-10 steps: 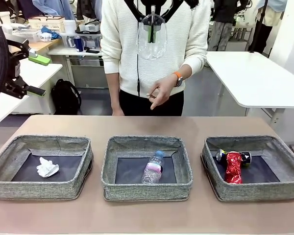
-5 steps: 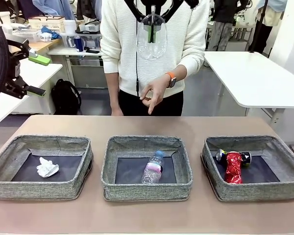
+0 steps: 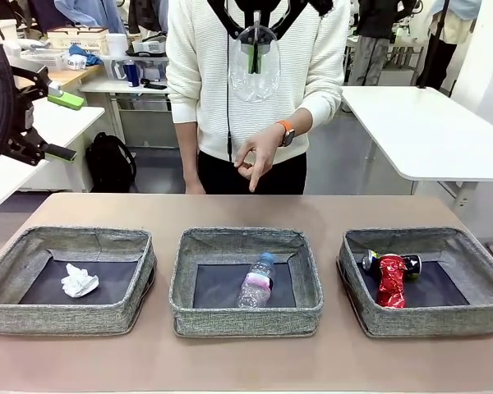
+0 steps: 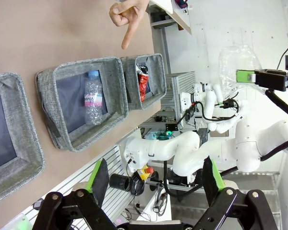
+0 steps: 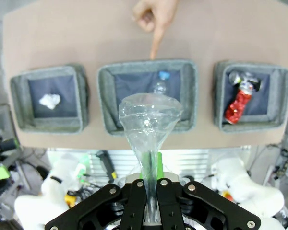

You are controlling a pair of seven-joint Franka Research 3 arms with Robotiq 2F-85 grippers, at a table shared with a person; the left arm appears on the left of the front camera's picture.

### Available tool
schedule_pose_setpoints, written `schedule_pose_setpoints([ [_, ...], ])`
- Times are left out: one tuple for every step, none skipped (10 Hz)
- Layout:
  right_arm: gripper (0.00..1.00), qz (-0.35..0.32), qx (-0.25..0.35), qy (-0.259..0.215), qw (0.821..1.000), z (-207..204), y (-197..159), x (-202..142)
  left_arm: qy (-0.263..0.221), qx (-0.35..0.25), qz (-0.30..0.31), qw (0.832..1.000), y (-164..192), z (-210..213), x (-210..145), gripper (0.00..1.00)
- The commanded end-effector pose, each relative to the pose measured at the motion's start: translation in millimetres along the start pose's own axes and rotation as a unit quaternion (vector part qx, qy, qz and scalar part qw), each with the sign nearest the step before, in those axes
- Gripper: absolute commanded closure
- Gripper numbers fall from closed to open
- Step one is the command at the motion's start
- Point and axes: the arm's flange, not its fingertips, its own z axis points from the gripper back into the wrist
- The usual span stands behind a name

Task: Sort the waste into the appropriate baskets.
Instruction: Place the picked waste into the Fabric basket indicated by the person.

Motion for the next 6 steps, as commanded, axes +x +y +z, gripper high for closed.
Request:
schedule_pose_setpoints([
  [0.99, 0.035, 0.016, 0.019, 0.999, -38.5, -9.9, -8.9, 0.002, -0.005, -0.010, 1.000, 1.0, 2.4, -0.6, 0.00],
  [0.99, 0.052, 0.029, 0.032, 0.998, -62.3, -11.2, -16.9, 0.002, -0.005, -0.010, 1.000, 1.0, 2.4, -0.6, 0.00],
  [0.99, 0.070, 0.043, 0.045, 0.996, -92.1, -13.2, -27.4, 0.002, -0.005, -0.010, 1.000, 1.0, 2.4, -0.6, 0.00],
  [0.99, 0.088, 0.024, 0.045, 0.995, -124.5, -18.5, -35.5, 0.002, -0.005, -0.010, 1.000, 1.0, 2.4, -0.6, 0.00],
  [0.99, 0.095, 0.029, 0.052, 0.994, -153.4, -27.4, -43.5, 0.002, -0.005, -0.010, 1.000, 1.0, 2.4, -0.6, 0.00],
  [0.99, 0.109, 0.042, 0.052, 0.992, -176.0, -33.3, -51.7, 0.002, -0.005, -0.010, 1.000, 1.0, 2.4, -0.6, 0.00],
])
